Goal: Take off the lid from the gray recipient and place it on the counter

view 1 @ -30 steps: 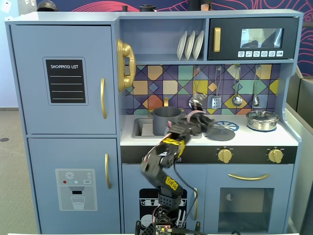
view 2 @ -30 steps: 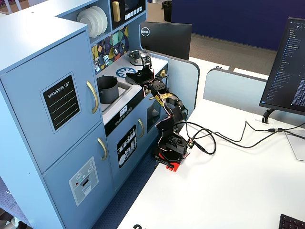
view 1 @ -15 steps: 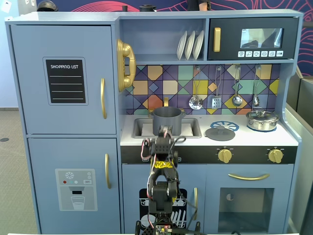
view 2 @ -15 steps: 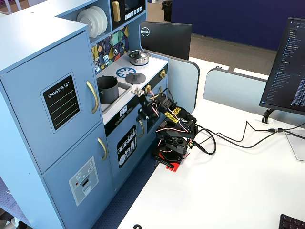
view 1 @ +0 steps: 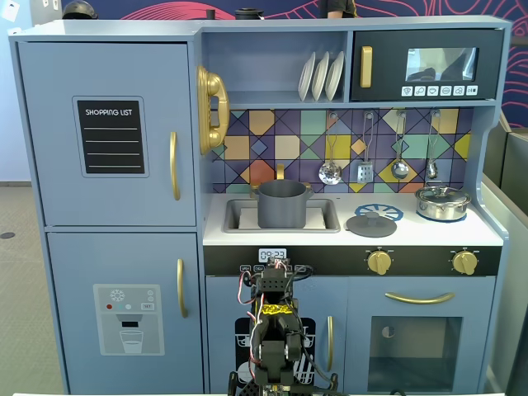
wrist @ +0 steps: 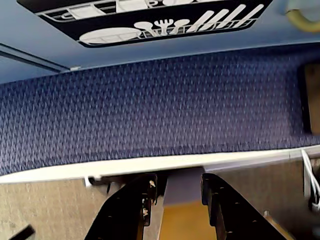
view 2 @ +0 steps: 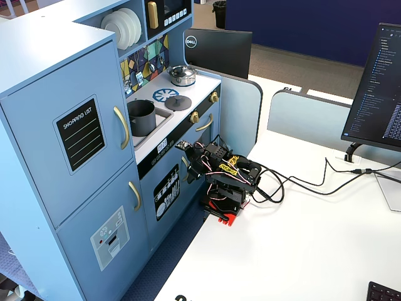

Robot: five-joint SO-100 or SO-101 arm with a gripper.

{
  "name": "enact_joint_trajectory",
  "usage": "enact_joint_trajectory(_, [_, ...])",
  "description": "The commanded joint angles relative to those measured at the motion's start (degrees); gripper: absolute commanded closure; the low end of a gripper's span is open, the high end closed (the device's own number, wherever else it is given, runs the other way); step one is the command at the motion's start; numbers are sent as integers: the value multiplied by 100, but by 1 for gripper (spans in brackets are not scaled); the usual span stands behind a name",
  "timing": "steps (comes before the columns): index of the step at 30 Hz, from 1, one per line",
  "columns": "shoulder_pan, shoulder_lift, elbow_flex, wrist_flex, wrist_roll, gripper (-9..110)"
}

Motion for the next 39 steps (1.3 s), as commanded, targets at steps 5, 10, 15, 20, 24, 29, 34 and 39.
enact_joint_trajectory(5, [-53,88,246,791,-70,101])
enact_joint_trajectory(10, [-123,97,255,1037,26,100])
enact_joint_trajectory(15, [-193,97,255,1037,-79,98])
enact_joint_trajectory(20, [-114,97,255,1037,62,98])
enact_joint_trajectory(24, [-114,97,255,1037,62,97])
enact_joint_trajectory(29, [-114,97,255,1037,79,97])
enact_joint_trajectory(34, [-114,97,255,1037,105,96])
enact_joint_trajectory(39, [-114,97,255,1037,105,96])
